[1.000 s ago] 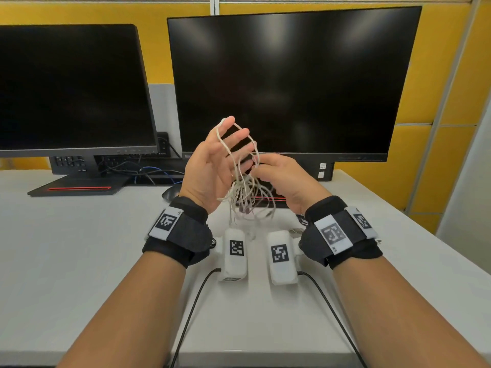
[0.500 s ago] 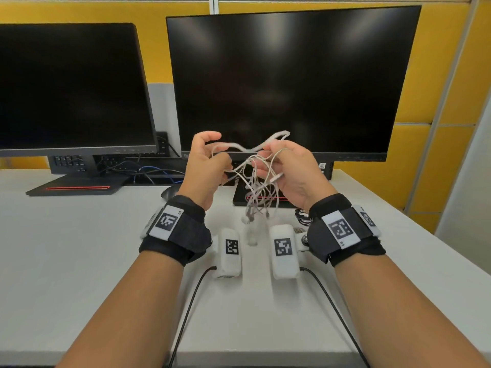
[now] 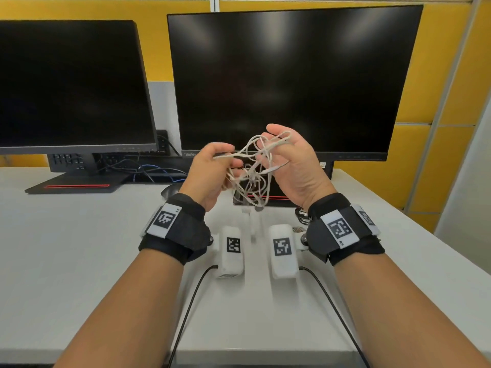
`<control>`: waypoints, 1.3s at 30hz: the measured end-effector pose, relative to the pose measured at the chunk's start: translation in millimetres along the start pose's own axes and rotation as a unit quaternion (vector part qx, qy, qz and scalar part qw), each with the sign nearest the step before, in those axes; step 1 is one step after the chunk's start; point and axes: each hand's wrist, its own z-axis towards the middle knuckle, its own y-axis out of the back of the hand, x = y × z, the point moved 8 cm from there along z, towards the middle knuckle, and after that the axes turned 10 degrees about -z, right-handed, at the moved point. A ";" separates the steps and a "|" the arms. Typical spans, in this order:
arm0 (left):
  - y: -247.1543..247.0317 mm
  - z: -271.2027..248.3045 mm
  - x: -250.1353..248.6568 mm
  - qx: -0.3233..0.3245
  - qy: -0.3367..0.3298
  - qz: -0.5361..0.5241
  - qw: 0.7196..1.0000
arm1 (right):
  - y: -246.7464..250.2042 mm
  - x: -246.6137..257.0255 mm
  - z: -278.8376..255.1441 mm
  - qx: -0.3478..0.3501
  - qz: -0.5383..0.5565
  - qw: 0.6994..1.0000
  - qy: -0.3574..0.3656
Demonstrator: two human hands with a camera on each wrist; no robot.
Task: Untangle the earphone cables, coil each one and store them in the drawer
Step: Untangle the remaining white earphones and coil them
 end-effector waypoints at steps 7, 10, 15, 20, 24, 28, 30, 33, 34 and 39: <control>21.4 0.5 -16.5 -0.081 -0.072 -0.137 0.985 | 4.0 1.8 -1.7 -0.044 -0.128 0.991 0.022; 12.8 0.2 -19.1 -0.030 -0.075 -0.091 0.993 | 11.5 -1.6 1.0 -0.082 -0.158 0.984 0.025; 3.1 -0.1 -13.6 0.003 -0.034 -0.029 0.999 | 22.5 -2.4 2.5 -0.111 -0.046 0.993 0.023; 31.5 12.9 -8.7 -0.162 -0.017 -0.037 0.986 | 24.4 -1.6 3.5 -0.111 -0.029 0.993 0.035; 41.2 7.8 -14.0 -0.190 -0.054 -0.080 0.977 | 22.1 -3.4 4.4 -0.111 -0.033 0.993 0.031; 32.4 1.3 -15.6 -0.143 -0.066 -0.041 0.987 | 26.0 -5.4 4.6 -0.128 -0.064 0.989 0.032; 16.9 -1.3 -12.0 -0.064 -0.033 -0.018 0.997 | 28.7 -6.8 4.7 -0.141 -0.066 0.987 0.028; -7.9 -9.9 -14.1 0.041 -0.019 -0.005 0.999 | 27.4 -7.6 4.7 -0.137 -0.040 0.990 0.022; -11.7 -10.5 -14.9 0.047 -0.020 -0.006 0.999 | 24.9 -7.8 4.6 -0.126 -0.032 0.991 0.020; -22.8 -8.4 -7.7 0.087 -0.025 0.075 0.993 | 9.6 -7.2 3.3 -0.052 -0.008 0.999 0.013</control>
